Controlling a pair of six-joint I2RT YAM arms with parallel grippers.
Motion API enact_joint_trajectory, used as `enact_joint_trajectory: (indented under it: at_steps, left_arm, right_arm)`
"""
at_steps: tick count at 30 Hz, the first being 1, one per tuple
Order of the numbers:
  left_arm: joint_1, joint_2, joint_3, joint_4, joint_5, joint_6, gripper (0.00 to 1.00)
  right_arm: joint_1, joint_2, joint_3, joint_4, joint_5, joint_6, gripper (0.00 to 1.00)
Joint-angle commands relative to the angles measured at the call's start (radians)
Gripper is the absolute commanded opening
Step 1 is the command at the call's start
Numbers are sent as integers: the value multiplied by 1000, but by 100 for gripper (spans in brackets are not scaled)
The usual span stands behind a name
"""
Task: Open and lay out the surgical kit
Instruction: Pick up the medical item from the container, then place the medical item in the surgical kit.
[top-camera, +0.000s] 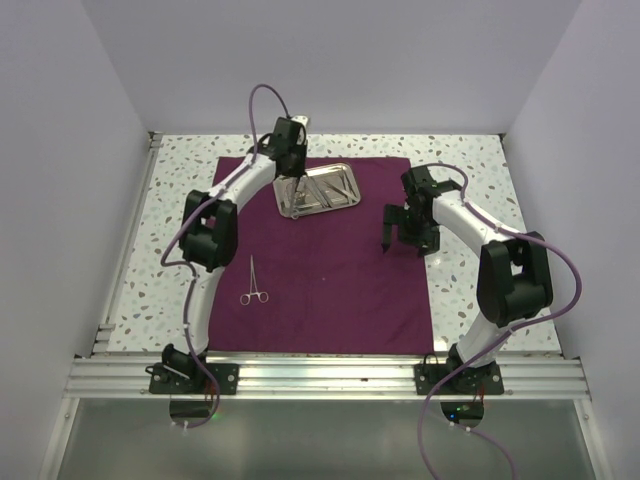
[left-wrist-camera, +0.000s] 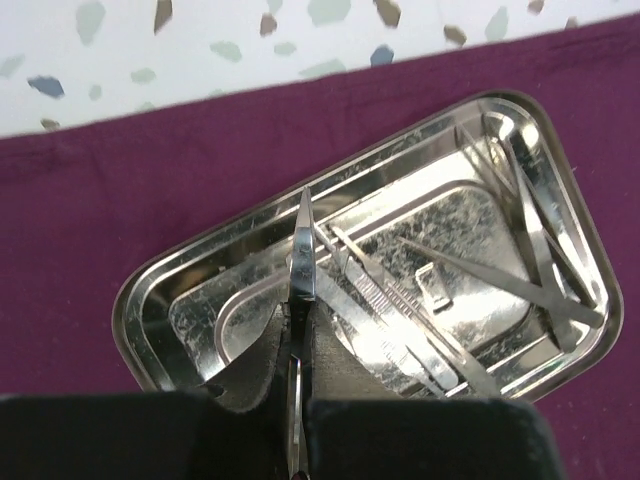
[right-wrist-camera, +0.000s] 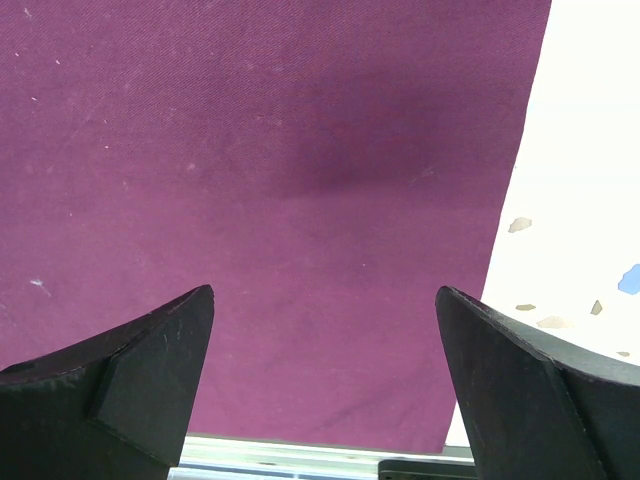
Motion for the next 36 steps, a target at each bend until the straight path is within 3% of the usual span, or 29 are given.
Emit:
enact_joint_trajectory:
  at_steps: [1,4,12,19,22,28,32,36]
  left_arm:
    - [6,-8,130,32,-21,-22,0]
    - [6,-28,212,61,-23,-18,0]
    - [6,-175,160,160,-61,-13,0]
    - [9,-356,-9,131,-151,13,0]
    - [7,-480,-170,80,-176,-13,0]
    - [-5,-807,-733,48,-162,-100,0]
    - [-11,-974,-958,40,-136,-172,0]
    - [-13,-1013,-1099,92,-106,-208,0]
  right_arm:
    - [-3,-9,13,16,-20,-2,96]
    - [-1,-8,19,13,-21,-2,96]
    - [-1,-20,19,16,-18,-2,96]
    - [-1,-9,12,33,-44,5,96]
    - [-3,-9,21,38,-55,8,96]
    - [-1,-12,13,50,-66,13,96]
    - [0,-14,-19,77,-80,21,96]
    - [0,-15,-33,90,-92,25,96]
